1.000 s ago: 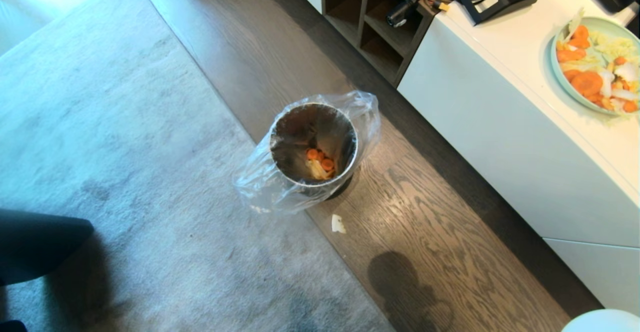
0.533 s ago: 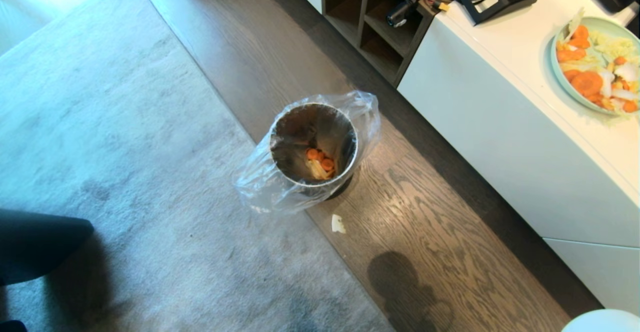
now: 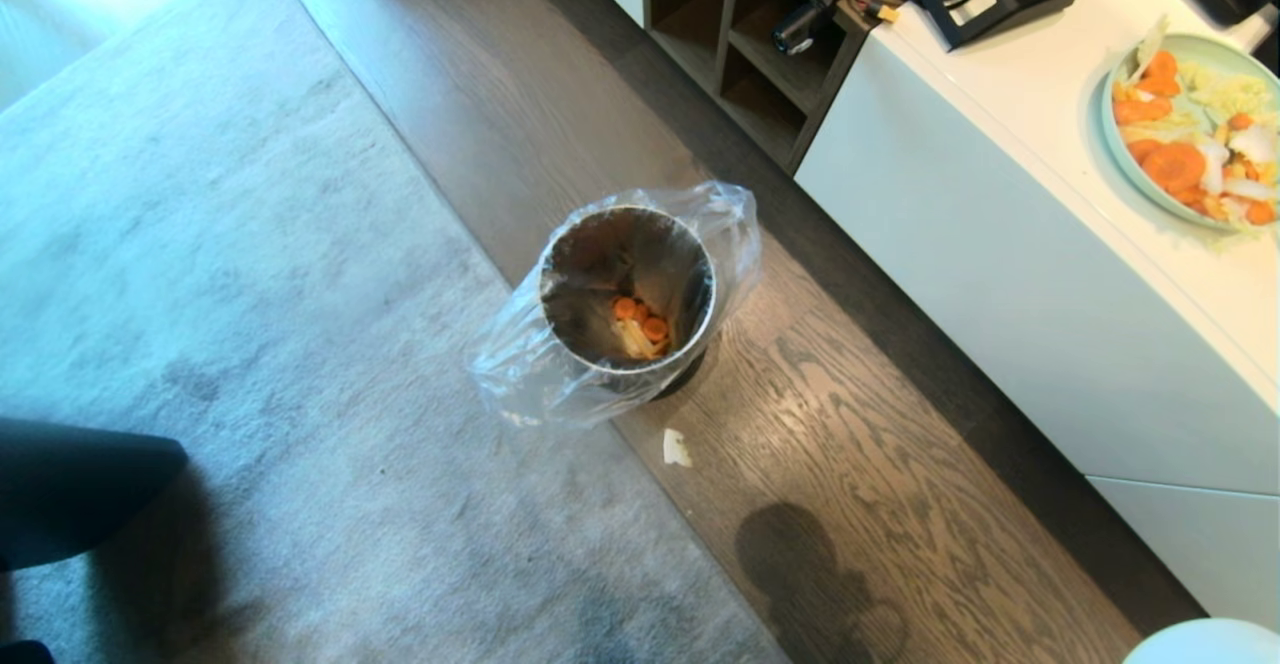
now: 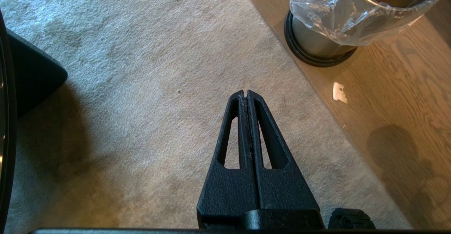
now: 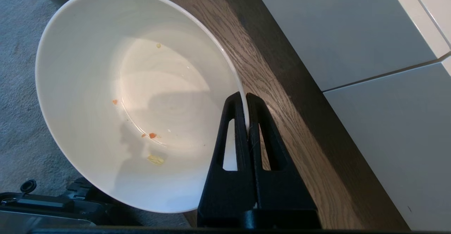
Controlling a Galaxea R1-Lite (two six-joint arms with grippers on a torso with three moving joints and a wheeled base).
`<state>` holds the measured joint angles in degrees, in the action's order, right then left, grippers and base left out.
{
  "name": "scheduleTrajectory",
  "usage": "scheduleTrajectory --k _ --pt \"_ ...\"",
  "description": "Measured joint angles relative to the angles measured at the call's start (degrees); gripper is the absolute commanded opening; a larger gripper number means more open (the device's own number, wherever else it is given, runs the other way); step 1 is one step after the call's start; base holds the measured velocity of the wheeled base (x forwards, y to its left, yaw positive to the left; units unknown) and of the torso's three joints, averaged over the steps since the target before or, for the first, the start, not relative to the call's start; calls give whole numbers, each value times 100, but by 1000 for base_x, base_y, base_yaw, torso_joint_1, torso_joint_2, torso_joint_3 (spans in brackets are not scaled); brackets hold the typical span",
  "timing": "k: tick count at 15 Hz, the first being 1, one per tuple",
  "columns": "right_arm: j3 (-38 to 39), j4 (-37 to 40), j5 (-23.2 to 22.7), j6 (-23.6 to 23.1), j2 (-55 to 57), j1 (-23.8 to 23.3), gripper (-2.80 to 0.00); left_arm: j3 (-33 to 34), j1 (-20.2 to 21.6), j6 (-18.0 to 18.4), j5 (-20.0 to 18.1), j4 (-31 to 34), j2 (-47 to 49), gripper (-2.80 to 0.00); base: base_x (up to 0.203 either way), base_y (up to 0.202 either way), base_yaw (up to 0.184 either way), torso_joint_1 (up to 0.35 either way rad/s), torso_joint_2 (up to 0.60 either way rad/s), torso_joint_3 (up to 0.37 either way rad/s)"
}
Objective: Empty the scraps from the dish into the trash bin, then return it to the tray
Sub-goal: Put the bowl back to the table
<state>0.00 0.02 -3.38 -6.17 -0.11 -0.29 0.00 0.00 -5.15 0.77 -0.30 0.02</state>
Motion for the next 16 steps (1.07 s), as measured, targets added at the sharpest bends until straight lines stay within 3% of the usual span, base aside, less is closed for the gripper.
scheduleTrajectory --k 6,16 --pt "0 0 0 0 1 0 -280 0 0 0 0 0 0 -280 0 0 0 1 0 21" --pt "0 2 -1 0 4 0 -280 0 0 -22 -2 0 0 -280 0 0 0 1 2 192"
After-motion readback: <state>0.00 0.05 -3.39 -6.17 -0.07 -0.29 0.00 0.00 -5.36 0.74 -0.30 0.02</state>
